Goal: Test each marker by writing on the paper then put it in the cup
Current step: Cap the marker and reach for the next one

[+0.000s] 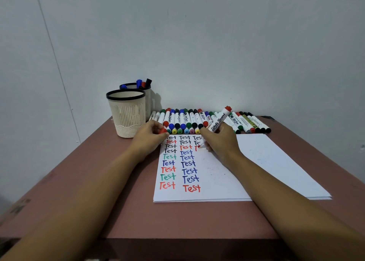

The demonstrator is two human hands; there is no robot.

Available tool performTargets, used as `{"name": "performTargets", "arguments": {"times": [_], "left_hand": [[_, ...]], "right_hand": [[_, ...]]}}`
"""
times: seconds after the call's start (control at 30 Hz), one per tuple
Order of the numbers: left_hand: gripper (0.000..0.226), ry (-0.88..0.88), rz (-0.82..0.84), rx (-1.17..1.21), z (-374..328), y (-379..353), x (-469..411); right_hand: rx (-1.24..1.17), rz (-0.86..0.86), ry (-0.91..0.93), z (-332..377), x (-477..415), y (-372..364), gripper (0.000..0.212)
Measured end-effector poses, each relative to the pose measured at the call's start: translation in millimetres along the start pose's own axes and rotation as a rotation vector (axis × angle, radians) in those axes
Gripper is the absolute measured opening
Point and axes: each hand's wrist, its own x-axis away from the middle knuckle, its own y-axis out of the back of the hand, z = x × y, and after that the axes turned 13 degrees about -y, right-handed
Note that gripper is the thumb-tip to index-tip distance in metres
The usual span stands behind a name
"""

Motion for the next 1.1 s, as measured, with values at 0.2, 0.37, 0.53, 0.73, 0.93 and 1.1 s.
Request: {"name": "performTargets", "arguments": {"times": [0.2, 0.37, 0.53, 0.73, 0.93, 1.1], "left_hand": [[0.019, -0.001, 0.009, -0.004, -1.1, 0.0, 0.8], [0.019, 0.001, 0.018, -0.005, -0.6, 0.4, 0.3], [0.02, 0.002, 0.024, -0.009, -0.7, -0.3, 0.7], [0.019, -0.006, 0.024, -0.015, -0.9, 0.4, 0.2], [0.018, -0.007, 0.024, -0.009, -1.7, 1.2, 0.0], [0.019, -0.01, 0.027, -0.018, -0.6, 0.4, -0.1]], "right_hand": [[0.042, -0.014, 0.019, -1.8, -0.2, -1.3, 0.027], [0.037, -0.002, 0.022, 0.2, 1.9, 0.7, 0.022], [0.039, 0.008, 0.006, 1.6, 3.4, -0.2, 0.03], [0.096, -0.125, 0.073, 4.0, 8.4, 1.7, 0.034], [0.109, -0.099, 0.052, 3.5, 6.7, 1.6, 0.034], [0.13, -0.114, 0.044, 5.4, 8.0, 1.3, 0.034]]}}
